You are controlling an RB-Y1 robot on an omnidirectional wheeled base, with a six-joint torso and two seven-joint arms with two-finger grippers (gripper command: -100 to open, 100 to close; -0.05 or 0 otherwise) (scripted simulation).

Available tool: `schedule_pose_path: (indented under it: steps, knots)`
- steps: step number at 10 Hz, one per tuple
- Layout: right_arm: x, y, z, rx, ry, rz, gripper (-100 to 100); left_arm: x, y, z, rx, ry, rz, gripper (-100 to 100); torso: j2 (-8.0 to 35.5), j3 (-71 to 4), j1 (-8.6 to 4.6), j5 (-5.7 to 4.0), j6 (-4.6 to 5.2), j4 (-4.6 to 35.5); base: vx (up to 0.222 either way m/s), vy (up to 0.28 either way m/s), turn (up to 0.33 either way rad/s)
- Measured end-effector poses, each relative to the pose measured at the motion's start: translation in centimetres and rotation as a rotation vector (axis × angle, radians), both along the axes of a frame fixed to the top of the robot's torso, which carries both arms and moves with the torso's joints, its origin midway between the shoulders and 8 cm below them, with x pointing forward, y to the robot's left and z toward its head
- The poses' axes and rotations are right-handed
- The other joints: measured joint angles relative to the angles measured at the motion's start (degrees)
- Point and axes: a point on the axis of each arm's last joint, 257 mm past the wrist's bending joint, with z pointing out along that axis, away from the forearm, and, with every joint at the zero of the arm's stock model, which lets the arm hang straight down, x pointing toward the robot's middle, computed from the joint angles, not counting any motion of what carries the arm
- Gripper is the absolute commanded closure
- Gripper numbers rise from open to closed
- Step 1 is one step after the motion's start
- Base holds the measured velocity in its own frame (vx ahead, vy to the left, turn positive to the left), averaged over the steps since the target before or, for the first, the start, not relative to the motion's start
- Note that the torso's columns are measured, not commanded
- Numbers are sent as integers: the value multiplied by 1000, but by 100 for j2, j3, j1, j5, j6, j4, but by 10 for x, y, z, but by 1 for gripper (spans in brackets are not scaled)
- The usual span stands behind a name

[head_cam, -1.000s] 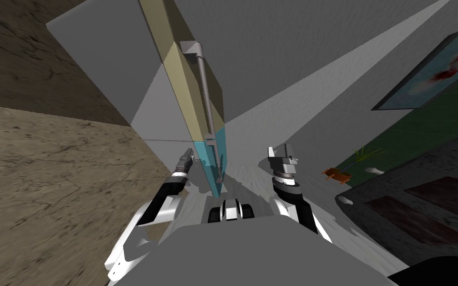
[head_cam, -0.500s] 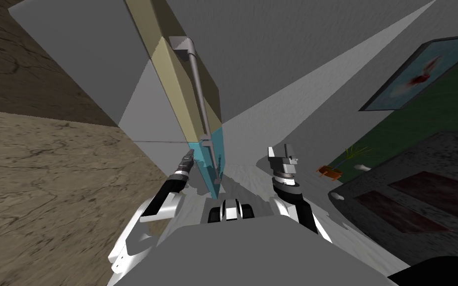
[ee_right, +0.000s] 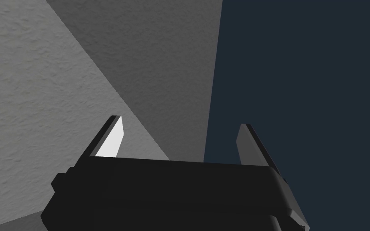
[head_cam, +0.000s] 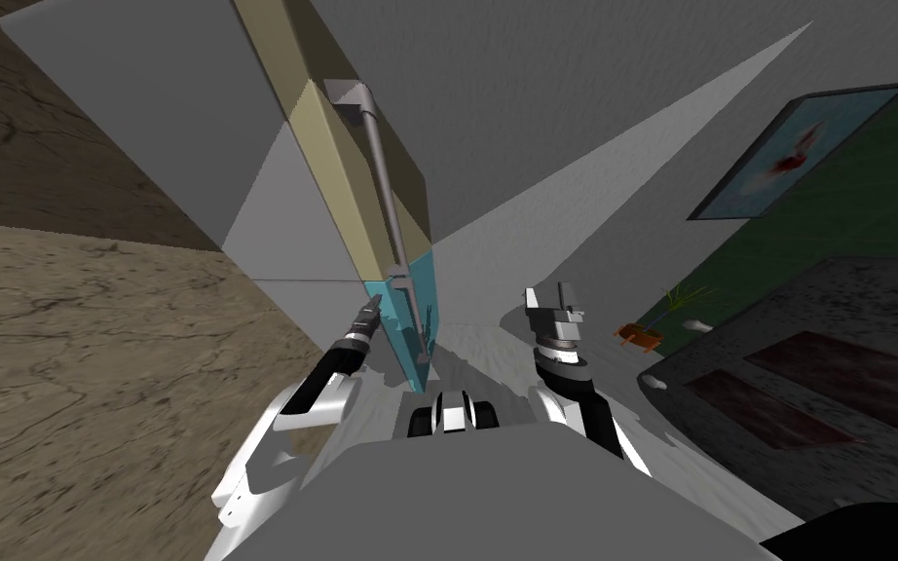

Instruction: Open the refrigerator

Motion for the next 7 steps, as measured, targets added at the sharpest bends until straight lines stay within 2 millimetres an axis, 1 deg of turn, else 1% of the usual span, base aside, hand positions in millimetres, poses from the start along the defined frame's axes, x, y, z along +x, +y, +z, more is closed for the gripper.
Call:
schedule_pose_path:
  steps: [4,7]
  knots:
    - [0,0,0,0,0,0,0,4,1,-9,9,63,12,-100,-59,-36,20,12,12,-25,10,-35,-42]
    - [0,0,0,0,0,0,0,4,3,-11,23,107,18,-100,-83,-55,11,3,23,-30,5,-30,-55]
